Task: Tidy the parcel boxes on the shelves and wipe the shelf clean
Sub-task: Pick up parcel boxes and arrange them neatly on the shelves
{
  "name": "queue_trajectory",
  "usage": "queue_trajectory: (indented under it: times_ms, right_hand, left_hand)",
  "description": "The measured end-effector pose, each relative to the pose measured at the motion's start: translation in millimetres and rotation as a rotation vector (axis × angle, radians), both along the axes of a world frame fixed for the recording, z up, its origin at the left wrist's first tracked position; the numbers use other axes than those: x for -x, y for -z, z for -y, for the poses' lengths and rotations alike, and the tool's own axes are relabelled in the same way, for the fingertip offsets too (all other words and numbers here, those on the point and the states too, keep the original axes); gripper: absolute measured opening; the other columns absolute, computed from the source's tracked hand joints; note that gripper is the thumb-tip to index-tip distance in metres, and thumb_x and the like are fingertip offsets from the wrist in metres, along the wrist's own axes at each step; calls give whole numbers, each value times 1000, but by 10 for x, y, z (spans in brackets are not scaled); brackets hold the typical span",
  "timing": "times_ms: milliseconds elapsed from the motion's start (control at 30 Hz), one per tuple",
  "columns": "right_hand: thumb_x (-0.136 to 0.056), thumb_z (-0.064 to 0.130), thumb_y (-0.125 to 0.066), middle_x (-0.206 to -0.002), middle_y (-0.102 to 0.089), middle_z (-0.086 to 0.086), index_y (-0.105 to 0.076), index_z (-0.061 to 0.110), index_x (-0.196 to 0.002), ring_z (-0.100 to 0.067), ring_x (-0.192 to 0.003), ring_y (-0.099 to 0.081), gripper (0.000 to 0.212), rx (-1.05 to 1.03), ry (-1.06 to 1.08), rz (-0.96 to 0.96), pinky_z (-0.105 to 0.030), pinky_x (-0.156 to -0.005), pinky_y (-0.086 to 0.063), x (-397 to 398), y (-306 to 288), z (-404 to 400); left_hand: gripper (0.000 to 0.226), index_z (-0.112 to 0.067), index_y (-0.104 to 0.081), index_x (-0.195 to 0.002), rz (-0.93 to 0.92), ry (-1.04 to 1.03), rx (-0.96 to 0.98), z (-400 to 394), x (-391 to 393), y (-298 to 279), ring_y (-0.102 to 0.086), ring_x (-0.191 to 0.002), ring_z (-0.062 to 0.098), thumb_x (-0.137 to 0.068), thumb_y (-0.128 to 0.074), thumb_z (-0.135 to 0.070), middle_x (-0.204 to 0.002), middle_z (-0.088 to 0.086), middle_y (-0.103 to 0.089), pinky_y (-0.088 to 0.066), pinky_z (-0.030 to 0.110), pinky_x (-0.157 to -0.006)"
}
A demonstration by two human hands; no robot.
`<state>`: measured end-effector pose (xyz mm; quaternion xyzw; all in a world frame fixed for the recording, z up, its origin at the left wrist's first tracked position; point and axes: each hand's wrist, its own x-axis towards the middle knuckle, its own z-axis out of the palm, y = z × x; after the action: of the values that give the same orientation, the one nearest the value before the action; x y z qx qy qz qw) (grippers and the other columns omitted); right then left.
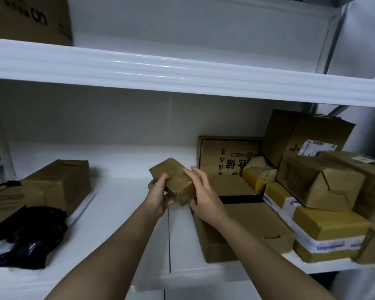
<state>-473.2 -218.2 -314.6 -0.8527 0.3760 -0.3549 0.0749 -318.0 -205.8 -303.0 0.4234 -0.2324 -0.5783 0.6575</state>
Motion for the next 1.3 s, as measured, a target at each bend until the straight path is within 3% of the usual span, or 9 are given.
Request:
queue_trajectory:
  times_ms: [100, 300, 467, 567, 667, 767, 967, 1167, 1300]
  right_hand:
    - [-84, -6, -50, -150, -26, 8, -23, 34, -149, -15, -127, -43, 81, -170, -24, 137, -31, -103, -43, 30, 40, -156]
    - [-92, -8, -41, -129, -45, 4, -49, 31, -136, -3, -105, -47, 59, -373, 5, 288, -13, -91, -43, -18, -75, -264]
    - [-101, 10, -37, -125, -54, -23, -45, 25, -134, -31, -112, -57, 37, -661, -44, 509, -39, -96, -49, -237, -278, -348]
    - [-103, 34, -33, -125, -55, -6, -38, 23, -138, -18, -108, -56, 37, -881, -82, 641, -26, -79, -50, -380, -401, -420]
    - [-98, 57, -30, -128, -55, 0, -49, 33, -124, -21, -112, -54, 40, -1001, -83, 749, -36, -86, -49, -475, -413, -394]
    - [-94, 65, -27, -118, -61, 0, -61, 28, -109, -25, -103, -62, 52, -1055, -111, 863, -37, -78, -54, -534, -419, -389]
    - [-88, 68, -42, -112, -70, -9, -65, 22, -111, -29, -98, -69, 56, -1107, -77, 859, -39, -80, -57, -553, -497, -450]
    - [-89, 52, -55, -101, -71, -7, -64, 21, -103, -25, -93, -69, 35, -1061, -92, 819, -39, -81, -57, -509, -545, -529]
    - [-89, 28, -60, -93, -65, -1, -52, 12, -117, -12, -81, -65, 33, -904, 1, 763, -27, -62, -57, -515, -578, -559]
  left_hand:
    - [47, -4, -44, -129, 26, -37, -12, -169, 42, 6, -65, -92, 23, -90, -61, -22, -112, 14, -61, -58, 34, -64]
    - [45, -2, -46, -131, 192, -70, 29, -347, -14, -18, -63, -92, 24, -89, -61, -9, -114, 15, -62, -54, 33, -74]
    - [61, -13, -31, -131, 552, -104, 61, -467, -97, -43, -56, -104, 24, -82, -67, -4, -118, 10, -54, -49, 32, -80]
    - [64, -18, -32, -124, 813, -121, 170, -508, -193, -17, -56, -103, 22, -76, -72, -4, -120, 8, -54, -52, 35, -81]
    - [64, -25, -36, -118, 1169, -224, 259, -541, -323, -27, -58, -99, 21, -70, -78, -21, -115, -3, -59, -52, 39, -78]
    - [54, -17, -43, -117, 1391, -353, 357, -579, -415, -56, -53, -103, 23, -71, -69, -5, -112, -2, -58, -46, 35, -80]
    - [56, -18, -49, -119, 1523, -380, 495, -583, -503, -47, -48, -114, 25, -70, -69, -1, -124, 2, -41, -50, 39, -84]
    - [68, -21, -48, -117, 1808, -515, 458, -626, -478, -2, -61, -96, 29, -57, -81, -13, -112, 6, -54, -47, 40, -77]
    - [89, -24, -36, -141, 1810, -165, 517, -725, -507, -20, -43, -127, 20, -65, -77, -48, -141, 1, -38, -40, 36, -100]
